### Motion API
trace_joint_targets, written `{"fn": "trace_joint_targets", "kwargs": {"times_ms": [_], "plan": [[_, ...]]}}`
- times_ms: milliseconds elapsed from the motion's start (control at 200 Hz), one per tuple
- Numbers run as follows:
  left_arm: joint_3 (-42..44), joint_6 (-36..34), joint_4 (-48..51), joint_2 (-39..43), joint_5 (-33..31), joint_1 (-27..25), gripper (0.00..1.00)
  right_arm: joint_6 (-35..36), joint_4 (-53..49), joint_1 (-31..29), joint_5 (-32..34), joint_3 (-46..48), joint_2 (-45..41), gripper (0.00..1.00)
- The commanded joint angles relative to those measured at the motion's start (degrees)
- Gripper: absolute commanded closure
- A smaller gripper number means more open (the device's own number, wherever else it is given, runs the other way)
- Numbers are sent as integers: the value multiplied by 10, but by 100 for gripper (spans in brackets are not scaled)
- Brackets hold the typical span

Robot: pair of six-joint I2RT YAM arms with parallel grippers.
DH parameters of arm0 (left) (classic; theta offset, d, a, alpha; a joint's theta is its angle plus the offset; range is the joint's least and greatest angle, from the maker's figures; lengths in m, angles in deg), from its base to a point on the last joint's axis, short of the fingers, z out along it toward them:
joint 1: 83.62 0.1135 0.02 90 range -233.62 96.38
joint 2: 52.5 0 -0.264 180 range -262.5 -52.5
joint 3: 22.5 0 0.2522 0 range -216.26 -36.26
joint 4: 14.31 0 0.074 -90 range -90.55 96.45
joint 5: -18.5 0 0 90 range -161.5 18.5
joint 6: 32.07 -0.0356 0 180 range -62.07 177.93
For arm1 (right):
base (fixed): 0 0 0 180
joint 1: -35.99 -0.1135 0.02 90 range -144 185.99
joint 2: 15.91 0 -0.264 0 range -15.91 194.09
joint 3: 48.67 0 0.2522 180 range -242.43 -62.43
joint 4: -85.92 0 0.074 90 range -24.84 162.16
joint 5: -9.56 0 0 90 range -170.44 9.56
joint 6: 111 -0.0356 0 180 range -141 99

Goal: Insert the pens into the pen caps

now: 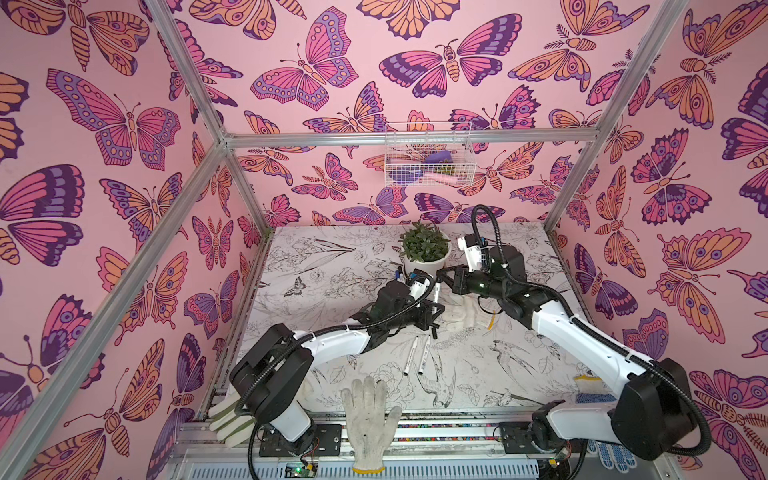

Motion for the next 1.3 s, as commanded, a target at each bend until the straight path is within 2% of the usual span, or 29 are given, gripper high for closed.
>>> {"fn": "trace_joint_targets", "kwargs": {"times_ms": [0, 230, 416, 611, 886, 1097, 1292], "plan": [[-13, 33, -43, 11, -121, 22, 100, 26, -134, -22, -137, 8, 4, 100], [7, 39, -28, 31, -212, 22, 100, 70, -216, -36, -156, -3, 16, 100], [18, 32, -30, 50, -253, 24, 100, 127, -298, -84, -125, -1, 43, 100], [28, 11, -35, 65, -282, 25, 100, 131, -325, -86, -130, -19, 65, 100], [24, -29, -52, 97, -291, 37, 100, 129, -359, -83, -123, -40, 93, 100], [23, -24, -57, 101, -269, 37, 100, 130, -392, -76, -110, -53, 112, 100], [24, -19, -62, 99, -259, 33, 100, 139, -432, -75, -58, -58, 131, 100]]}}
